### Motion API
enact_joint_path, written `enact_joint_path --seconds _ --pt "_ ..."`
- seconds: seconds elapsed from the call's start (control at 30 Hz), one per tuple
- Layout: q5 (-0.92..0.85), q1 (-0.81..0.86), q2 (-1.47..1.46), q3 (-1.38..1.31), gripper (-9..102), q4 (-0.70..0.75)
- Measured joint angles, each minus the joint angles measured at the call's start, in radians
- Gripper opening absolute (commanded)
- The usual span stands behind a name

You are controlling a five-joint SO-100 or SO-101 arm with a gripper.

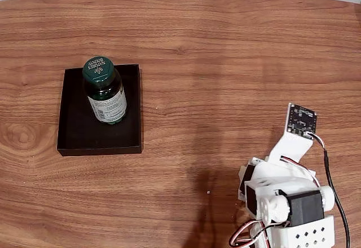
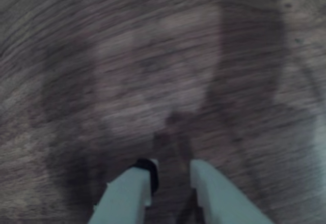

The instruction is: Pick up the pill bottle and place it in the black box.

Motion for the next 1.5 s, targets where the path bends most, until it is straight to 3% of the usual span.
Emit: enact_joint_path --seconds 0.5,1.5 --pt "0.167 -0.025 0.002 -0.002 4 0.031" --pt "0.196 -0.011 0.003 -0.002 4 0.038"
